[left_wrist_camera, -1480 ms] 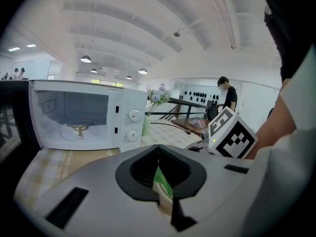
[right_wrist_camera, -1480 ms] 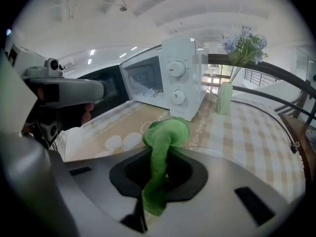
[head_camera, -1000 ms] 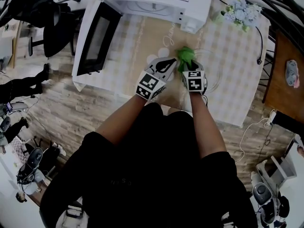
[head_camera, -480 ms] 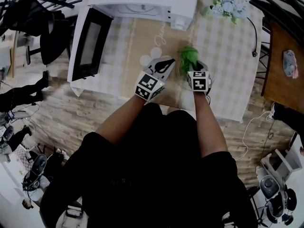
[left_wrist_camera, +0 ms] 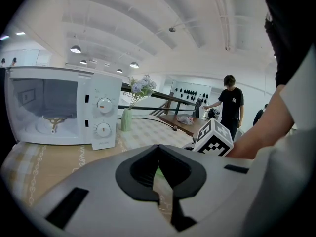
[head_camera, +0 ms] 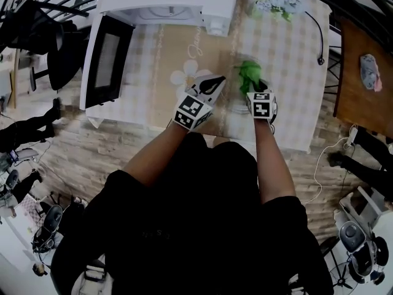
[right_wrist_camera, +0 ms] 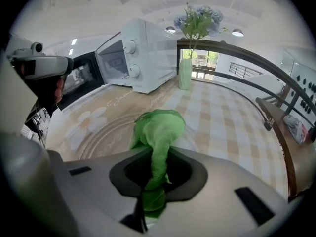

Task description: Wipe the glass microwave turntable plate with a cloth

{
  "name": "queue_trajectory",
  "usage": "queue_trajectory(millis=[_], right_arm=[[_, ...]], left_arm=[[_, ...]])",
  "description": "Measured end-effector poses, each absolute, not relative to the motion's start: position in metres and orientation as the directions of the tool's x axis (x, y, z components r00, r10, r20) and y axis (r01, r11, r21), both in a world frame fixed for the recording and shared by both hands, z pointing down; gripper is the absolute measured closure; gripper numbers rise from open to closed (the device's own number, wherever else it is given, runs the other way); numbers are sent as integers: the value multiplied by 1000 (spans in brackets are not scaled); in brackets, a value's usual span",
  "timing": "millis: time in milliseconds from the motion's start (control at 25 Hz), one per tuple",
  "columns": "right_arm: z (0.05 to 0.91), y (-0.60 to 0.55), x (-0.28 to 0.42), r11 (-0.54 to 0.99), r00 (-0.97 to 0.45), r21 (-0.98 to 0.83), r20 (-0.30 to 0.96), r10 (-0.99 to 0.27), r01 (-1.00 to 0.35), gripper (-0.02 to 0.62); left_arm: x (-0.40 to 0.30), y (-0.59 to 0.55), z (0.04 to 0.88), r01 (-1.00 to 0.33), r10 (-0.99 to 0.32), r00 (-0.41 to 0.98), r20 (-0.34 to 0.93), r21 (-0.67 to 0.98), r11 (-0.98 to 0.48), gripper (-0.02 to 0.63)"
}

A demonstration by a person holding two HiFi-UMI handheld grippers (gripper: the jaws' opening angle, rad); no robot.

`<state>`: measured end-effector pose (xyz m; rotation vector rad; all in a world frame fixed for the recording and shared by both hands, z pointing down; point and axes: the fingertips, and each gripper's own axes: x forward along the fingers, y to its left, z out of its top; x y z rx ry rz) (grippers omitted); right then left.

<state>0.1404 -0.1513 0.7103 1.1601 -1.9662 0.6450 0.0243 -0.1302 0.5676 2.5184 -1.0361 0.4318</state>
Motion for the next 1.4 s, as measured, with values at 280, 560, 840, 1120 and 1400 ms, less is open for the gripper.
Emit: queue_trajectory(millis=[280, 560, 840, 1120, 1400], right_arm=[[711, -151, 189, 428, -249, 5, 806, -536, -904, 532], [710, -151, 226, 382, -201, 31, 809, -553, -924, 532], [700, -153, 256, 349, -156, 66, 808, -569, -935, 532], [659, -156, 213, 378, -280, -36, 735, -617, -925, 532], [648, -140, 127, 519, -451, -131, 697, -557, -845, 532]], left_arm=[[43, -128, 568, -709, -592, 691, 416, 228, -667, 584], [51, -124, 569, -708, -586, 689, 426, 223, -671, 584], [37, -122, 563, -739, -623, 659, 421, 213, -639, 585], [16, -118, 555, -788, -679, 604, 417, 190, -585, 584], [-11, -109, 551, -851, -741, 517, 427, 169, -497, 584]])
